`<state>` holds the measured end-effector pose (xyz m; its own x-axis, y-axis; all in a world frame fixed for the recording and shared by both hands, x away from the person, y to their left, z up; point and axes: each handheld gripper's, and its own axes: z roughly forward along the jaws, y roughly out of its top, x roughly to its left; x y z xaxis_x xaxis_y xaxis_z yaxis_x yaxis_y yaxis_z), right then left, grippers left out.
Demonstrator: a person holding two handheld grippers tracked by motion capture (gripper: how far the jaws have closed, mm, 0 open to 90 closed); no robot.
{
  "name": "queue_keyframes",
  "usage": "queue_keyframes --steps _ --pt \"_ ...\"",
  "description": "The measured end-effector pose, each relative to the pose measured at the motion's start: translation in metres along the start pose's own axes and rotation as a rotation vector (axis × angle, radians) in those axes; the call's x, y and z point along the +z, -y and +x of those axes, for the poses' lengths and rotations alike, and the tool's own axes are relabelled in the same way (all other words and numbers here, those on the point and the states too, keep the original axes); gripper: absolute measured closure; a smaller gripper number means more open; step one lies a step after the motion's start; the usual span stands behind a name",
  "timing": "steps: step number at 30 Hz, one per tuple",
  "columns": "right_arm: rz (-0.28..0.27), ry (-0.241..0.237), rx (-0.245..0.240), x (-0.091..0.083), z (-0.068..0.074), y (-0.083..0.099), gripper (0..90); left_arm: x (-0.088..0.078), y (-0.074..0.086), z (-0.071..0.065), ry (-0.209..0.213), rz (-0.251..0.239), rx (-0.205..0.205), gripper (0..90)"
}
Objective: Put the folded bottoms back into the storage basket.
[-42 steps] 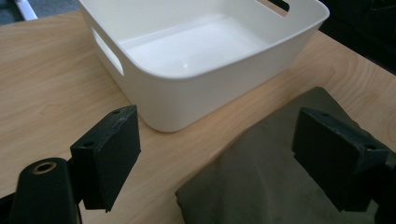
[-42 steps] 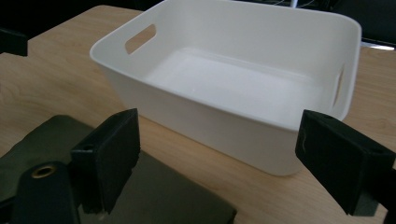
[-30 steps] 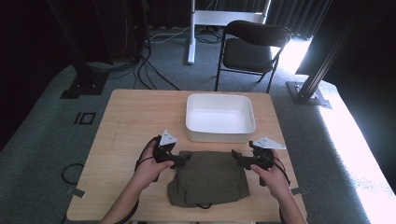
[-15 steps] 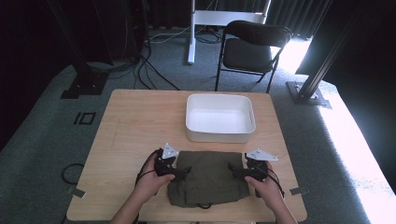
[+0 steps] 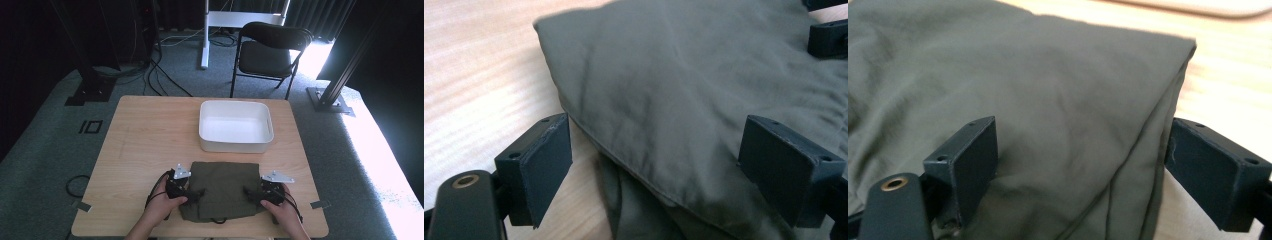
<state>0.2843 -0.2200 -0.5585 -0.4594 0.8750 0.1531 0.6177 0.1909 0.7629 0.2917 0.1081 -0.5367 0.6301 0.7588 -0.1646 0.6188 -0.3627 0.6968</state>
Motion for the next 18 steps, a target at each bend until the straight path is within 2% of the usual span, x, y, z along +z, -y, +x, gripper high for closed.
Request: queue_keyframes --steps 6,10,13,16,18 --pt "-0.003 0.028 -0.007 0.002 -0.001 0.0 12.7 0.003 0.007 0.001 -0.004 -0.016 -0.031 14.0" --pt "0.017 0.021 -0.017 0.004 -0.001 -0.001 13.2 0.007 0.01 0.003 0.008 -0.009 -0.049 14.0" --pt "0.024 0.013 -0.042 0.005 0.001 -0.001 13.5 0.008 0.011 0.003 0.007 -0.019 -0.031 14.0" --pt "0.024 0.018 -0.039 0.005 0.002 -0.001 13.5 0.012 0.014 0.002 0.001 -0.058 -0.008 14.0" --pt "0.025 0.023 -0.041 0.005 0.002 0.0 13.7 0.013 0.014 0.002 -0.002 -0.07 -0.014 14.0"
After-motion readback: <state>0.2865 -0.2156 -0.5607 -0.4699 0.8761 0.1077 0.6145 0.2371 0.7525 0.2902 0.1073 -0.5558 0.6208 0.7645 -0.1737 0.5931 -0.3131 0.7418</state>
